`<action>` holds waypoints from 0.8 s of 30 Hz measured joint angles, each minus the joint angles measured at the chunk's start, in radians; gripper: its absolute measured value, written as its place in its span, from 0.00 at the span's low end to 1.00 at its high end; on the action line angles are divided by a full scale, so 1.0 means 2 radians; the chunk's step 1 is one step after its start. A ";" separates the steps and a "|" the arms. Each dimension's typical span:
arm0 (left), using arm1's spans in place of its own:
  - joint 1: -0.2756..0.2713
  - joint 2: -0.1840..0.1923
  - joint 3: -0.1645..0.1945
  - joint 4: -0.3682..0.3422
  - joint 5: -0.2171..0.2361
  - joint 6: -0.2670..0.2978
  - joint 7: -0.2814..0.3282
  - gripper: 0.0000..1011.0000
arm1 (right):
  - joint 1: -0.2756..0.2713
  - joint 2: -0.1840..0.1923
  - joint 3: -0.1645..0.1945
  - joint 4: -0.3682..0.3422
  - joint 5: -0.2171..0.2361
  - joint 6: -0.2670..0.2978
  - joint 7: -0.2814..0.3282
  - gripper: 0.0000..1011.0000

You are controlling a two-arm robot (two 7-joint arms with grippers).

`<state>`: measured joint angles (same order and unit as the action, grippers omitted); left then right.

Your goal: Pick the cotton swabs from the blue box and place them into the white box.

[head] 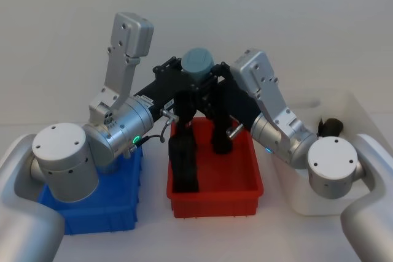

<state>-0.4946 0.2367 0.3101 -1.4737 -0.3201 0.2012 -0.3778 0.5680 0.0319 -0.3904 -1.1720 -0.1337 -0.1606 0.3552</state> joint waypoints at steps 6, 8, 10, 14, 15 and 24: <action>0.000 0.000 0.000 0.000 -0.001 0.000 -0.001 0.69 | 0.000 0.000 -0.001 0.000 0.000 0.000 0.000 0.64; 0.000 0.000 0.000 0.000 -0.001 0.000 -0.001 0.72 | 0.000 -0.001 -0.001 0.000 0.000 0.000 0.000 0.64; 0.000 0.000 0.000 0.000 -0.001 0.000 -0.001 0.78 | 0.000 -0.001 -0.001 0.001 0.000 0.000 0.000 0.64; 0.000 0.000 0.000 0.000 -0.001 0.000 -0.001 0.90 | 0.000 0.000 -0.001 0.001 0.000 0.000 -0.001 0.64; 0.000 0.000 0.000 0.000 -0.001 0.000 -0.001 0.93 | 0.001 0.000 -0.001 0.001 -0.001 0.000 -0.002 0.64; 0.000 0.000 0.000 0.000 -0.001 0.000 -0.001 0.99 | 0.000 0.004 0.007 0.005 -0.004 0.002 -0.030 0.64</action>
<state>-0.4949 0.2367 0.3102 -1.4728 -0.3212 0.2007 -0.3795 0.5685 0.0406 -0.3769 -1.1610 -0.1421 -0.1565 0.2949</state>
